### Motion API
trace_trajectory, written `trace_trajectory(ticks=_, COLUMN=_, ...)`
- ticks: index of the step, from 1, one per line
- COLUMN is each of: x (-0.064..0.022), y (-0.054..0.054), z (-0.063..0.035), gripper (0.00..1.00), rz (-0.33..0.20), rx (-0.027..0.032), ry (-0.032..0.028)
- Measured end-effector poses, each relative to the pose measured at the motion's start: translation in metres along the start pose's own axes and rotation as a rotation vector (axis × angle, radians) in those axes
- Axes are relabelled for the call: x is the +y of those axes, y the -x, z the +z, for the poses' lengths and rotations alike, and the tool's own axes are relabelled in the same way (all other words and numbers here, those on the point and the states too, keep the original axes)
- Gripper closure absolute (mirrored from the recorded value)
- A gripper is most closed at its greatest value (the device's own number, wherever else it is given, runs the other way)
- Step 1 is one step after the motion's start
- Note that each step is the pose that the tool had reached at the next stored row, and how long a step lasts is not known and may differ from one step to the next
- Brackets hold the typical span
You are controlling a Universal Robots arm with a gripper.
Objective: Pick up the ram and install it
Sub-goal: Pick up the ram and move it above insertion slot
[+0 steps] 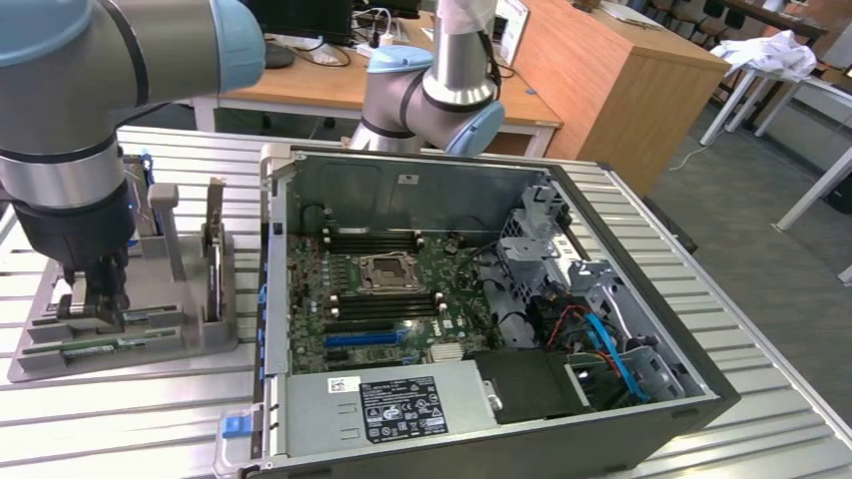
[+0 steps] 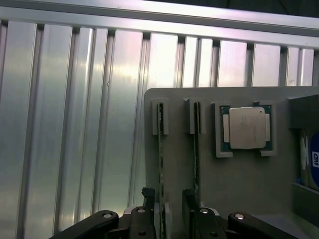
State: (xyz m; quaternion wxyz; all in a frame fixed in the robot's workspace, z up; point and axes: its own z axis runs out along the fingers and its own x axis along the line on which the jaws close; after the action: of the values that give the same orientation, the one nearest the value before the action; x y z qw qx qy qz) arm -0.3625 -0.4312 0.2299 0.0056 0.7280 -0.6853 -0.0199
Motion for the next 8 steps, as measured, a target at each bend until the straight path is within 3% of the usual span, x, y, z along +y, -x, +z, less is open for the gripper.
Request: trace_trajectory(ticks=8, x=-0.0001, y=-0.0005, z=0.0042, gripper=0.64, rz=0.0, rx=-0.0001, ry=0.0)
